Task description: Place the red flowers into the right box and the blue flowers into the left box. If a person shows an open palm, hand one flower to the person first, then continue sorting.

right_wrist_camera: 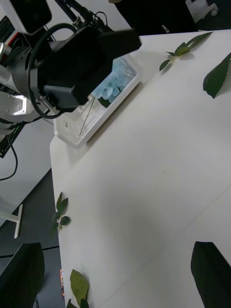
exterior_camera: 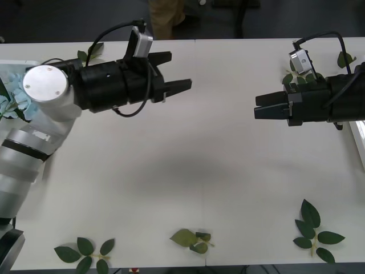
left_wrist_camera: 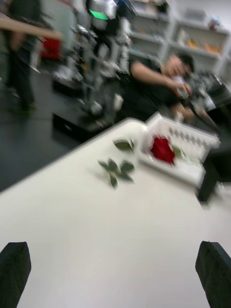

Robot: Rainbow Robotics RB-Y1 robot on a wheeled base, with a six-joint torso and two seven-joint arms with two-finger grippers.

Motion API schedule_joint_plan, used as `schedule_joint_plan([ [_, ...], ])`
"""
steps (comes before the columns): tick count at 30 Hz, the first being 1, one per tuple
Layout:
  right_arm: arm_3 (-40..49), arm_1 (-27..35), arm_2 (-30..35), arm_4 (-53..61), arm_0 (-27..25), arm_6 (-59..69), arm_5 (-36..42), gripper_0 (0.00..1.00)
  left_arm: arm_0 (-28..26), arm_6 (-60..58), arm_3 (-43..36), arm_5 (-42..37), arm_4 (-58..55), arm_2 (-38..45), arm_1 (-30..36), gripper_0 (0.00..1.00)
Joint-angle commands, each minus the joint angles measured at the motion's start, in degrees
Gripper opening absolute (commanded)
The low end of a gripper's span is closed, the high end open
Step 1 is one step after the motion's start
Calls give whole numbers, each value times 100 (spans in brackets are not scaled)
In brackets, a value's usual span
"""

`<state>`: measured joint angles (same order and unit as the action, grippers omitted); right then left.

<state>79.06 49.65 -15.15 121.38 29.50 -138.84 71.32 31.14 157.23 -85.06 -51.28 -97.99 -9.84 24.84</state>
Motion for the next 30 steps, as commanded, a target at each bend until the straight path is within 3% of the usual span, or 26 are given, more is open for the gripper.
schedule_joint_plan([
  [1, 144, -113, 38, 79, 82, -108, -39, 88, -64, -223, -45, -2079, 896, 1415, 337, 100],
  [3, 144, -113, 38, 79, 82, -108, -39, 89, -11, -223, -54, -3362, 1432, 2003, 337, 100],
  [6, 144, -113, 38, 79, 82, -108, -39, 88, -2, -223, -89, -4355, 1995, 2346, 346, 100],
  [11, 144, -113, 38, 79, 82, -108, -39, 89, -2, -223, -107, -4997, 2918, 2364, 381, 100],
  [20, 144, -113, 38, 79, 82, -108, -39, 89, -477, -223, -573, -4355, 3199, 2039, 354, 100],
  [26, 144, -113, 38, 79, 82, -108, -39, 89, -582, -223, -582, -4224, 2751, 2003, 302, 100],
  [30, 144, -113, 38, 79, 82, -108, -39, 89, -802, -223, -582, -4004, 1845, 1968, 302, 100],
])
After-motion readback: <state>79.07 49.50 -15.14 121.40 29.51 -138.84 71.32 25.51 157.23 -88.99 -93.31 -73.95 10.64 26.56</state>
